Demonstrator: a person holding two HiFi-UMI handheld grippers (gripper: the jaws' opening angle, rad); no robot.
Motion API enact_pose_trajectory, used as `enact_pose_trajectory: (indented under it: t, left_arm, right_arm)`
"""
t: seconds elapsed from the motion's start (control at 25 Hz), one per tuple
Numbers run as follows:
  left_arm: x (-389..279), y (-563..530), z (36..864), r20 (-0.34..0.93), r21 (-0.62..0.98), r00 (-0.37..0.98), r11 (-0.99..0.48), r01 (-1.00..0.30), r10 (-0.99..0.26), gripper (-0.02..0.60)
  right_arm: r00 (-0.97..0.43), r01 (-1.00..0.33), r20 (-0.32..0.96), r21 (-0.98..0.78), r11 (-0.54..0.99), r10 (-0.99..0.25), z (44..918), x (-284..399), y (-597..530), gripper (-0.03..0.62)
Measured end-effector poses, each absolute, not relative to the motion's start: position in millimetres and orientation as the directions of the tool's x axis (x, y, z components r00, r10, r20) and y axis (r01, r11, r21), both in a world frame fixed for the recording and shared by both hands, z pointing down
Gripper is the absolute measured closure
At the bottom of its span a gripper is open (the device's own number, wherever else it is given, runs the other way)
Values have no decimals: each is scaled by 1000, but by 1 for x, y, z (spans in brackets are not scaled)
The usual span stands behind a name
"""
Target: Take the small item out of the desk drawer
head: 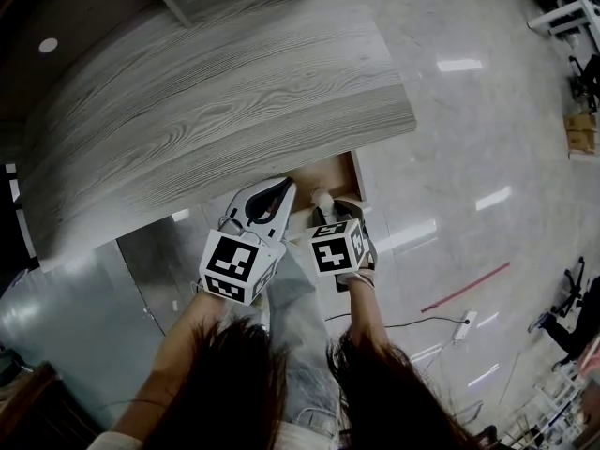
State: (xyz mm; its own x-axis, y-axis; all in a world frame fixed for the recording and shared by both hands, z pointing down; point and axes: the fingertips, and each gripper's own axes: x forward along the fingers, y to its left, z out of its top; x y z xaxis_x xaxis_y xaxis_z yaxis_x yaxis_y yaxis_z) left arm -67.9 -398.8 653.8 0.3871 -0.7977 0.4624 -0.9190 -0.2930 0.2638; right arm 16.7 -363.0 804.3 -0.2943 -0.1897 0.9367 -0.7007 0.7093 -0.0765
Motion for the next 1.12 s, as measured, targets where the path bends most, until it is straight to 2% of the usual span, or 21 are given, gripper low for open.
enact_pose_trajectory:
  t: [1.12]
  left_arm:
    - [-81, -342, 591, 419, 230, 387, -317, -920, -821, 569]
  right_arm:
    - [-320, -786, 844, 17, 618, -430, 710, 21, -341, 441]
